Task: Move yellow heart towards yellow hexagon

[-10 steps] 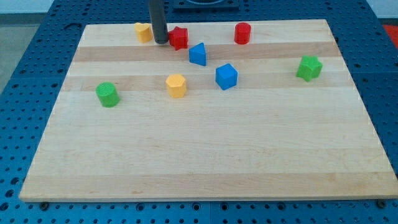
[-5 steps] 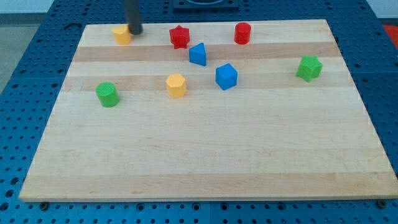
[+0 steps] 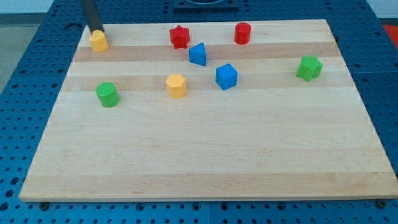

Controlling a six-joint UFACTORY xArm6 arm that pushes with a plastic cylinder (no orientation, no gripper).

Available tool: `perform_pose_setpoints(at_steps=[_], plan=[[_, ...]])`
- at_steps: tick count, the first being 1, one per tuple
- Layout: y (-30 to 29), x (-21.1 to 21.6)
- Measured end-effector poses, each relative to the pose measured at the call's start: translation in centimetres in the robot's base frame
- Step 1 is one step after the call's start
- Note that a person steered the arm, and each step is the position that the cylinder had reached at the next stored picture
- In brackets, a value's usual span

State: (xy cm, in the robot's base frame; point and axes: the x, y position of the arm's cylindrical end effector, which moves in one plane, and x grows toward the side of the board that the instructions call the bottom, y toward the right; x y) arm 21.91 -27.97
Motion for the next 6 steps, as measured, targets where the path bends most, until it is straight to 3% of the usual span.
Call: perform_pose_setpoints(at_steps=[1,2,6], plan=[[-2.5,1.1],[0.1,3.7],[8.9,3.5]])
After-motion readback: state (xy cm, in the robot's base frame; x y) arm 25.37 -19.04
